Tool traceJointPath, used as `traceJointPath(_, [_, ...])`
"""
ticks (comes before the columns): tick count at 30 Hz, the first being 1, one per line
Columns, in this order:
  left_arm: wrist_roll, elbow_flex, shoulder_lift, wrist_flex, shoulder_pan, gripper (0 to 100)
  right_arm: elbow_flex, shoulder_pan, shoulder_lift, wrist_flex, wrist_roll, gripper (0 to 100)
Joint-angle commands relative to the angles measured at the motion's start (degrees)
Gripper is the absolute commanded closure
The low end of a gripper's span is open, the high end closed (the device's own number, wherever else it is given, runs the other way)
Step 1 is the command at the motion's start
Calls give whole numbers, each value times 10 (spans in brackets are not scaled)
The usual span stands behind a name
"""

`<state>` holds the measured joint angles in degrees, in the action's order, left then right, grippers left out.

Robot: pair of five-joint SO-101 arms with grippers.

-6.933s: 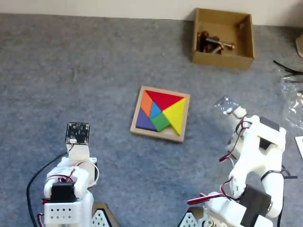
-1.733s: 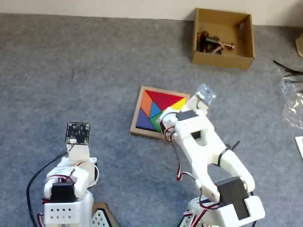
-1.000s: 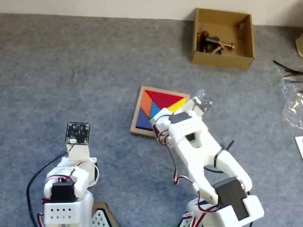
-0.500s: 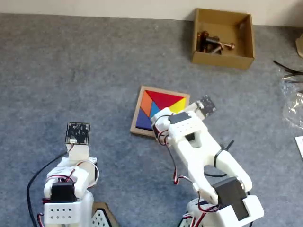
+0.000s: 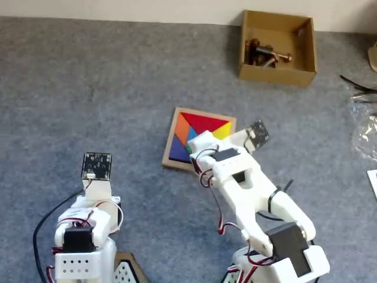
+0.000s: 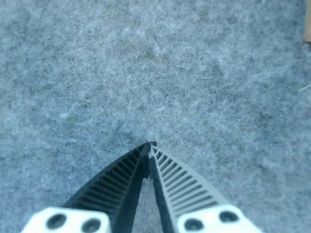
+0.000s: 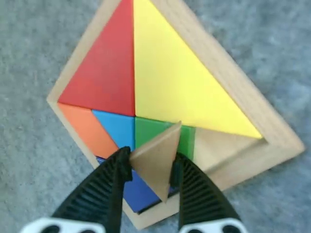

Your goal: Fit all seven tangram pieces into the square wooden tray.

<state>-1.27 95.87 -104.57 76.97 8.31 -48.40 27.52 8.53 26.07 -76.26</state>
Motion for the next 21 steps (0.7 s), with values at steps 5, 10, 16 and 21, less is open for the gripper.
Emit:
traceJointPath(5, [4, 13, -3, 4, 7, 993, 0, -7, 8, -9, -66, 995])
traceJointPath(10, [4, 13, -3, 4, 7, 993, 1, -2, 8, -9, -65, 995])
traceJointPath(16, [4, 13, -3, 4, 7, 993, 4, 15, 9, -9, -6, 995])
traceJointPath(21, [4, 13, -3, 4, 7, 993, 0, 14, 89, -9, -4, 995])
